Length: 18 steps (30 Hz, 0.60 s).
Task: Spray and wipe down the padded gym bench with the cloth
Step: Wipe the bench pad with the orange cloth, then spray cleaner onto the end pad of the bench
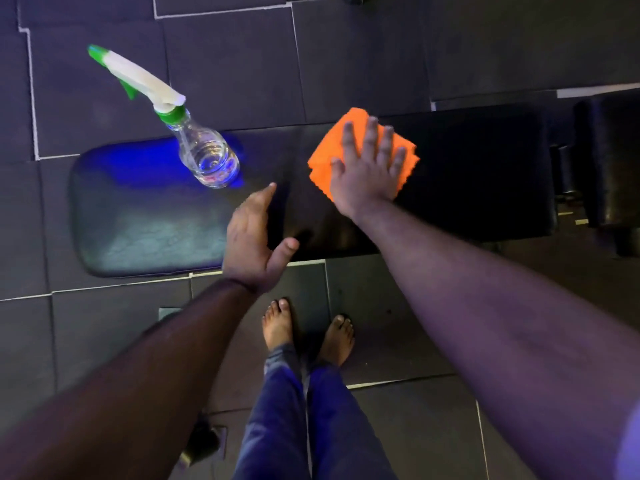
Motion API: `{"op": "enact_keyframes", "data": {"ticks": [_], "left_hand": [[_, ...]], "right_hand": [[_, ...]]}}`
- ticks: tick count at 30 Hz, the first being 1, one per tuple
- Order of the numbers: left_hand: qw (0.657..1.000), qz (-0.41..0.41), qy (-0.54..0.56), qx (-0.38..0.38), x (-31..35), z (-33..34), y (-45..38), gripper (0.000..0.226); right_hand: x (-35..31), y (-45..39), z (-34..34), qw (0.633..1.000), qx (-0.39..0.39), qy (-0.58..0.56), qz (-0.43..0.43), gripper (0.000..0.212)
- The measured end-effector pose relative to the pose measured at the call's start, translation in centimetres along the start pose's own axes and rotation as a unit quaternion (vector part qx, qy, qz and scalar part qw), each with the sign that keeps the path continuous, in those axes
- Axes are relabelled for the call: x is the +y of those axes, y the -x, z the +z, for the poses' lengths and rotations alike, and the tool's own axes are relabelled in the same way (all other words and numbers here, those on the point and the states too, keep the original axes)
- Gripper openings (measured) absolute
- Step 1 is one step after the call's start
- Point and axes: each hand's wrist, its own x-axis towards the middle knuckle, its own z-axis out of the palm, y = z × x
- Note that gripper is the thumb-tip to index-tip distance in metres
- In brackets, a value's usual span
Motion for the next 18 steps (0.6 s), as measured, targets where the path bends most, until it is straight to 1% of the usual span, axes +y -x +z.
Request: {"op": "enact_keyframes", "data": {"ticks": [2, 3, 4, 5, 6, 7, 8, 10, 11, 13, 15, 16, 18], "left_hand": [[0.991, -0.106, 0.023, 0.081, -0.7, -1.6, 1.2, 0.073], [0.978, -0.158, 0.044, 0.131, -0.8, -2.5, 1.4, 0.064], [0.961, -0.202, 0.062, 0.178, -0.9, -3.9, 1.6, 0.065], [0.944, -0.235, 0.074, 0.218, -0.9, -5.3, 1.6, 0.071], [0.932, -0.253, 0.084, 0.247, -0.9, -5.9, 1.2, 0.080], [0.924, -0.265, 0.095, 0.259, -1.0, -6.3, 0.6, 0.090], [0.922, -0.273, 0.109, 0.251, -1.0, -7.1, -0.2, 0.100], [0.925, -0.276, 0.155, 0.209, -0.9, -8.4, -2.1, 0.119], [0.928, -0.269, 0.176, 0.188, -0.9, -9.1, -3.2, 0.126], [0.938, -0.246, 0.182, 0.165, -0.8, -10.0, -5.5, 0.133], [0.944, -0.216, 0.181, 0.170, -0.6, -10.8, -8.0, 0.131], [0.940, -0.209, 0.198, 0.181, -0.5, -11.0, -9.0, 0.127], [0.937, -0.197, 0.204, 0.202, -0.2, -11.0, -10.5, 0.109]], "right_hand": [[-1.9, 1.2, 0.4, 0.992, -0.008, 0.047, -0.115, 0.071], [-2.2, 2.4, 0.6, 0.985, -0.014, 0.064, -0.161, 0.070], [-2.4, 3.8, 0.7, 0.979, -0.023, 0.071, -0.189, 0.070], [-2.3, 5.1, 0.5, 0.978, -0.028, 0.069, -0.195, 0.070], [-1.7, 5.9, 0.5, 0.980, -0.028, 0.061, -0.185, 0.070], [-1.1, 6.7, 0.4, 0.984, -0.020, 0.050, -0.171, 0.072], [-0.9, 7.7, 0.1, 0.986, -0.009, 0.038, -0.161, 0.073], [-1.2, 9.8, -0.7, 0.991, 0.019, 0.023, -0.133, 0.075], [-1.6, 10.9, -0.9, 0.992, 0.028, 0.022, -0.118, 0.073], [-2.2, 12.3, -0.8, 0.994, 0.019, 0.025, -0.101, 0.065], [-2.6, 12.8, -0.8, 0.995, -0.018, 0.033, -0.096, 0.057], [-2.8, 12.7, -0.9, 0.994, -0.035, 0.035, -0.094, 0.056], [-3.1, 12.6, -1.1, 0.995, -0.051, 0.028, -0.084, 0.055]]}}
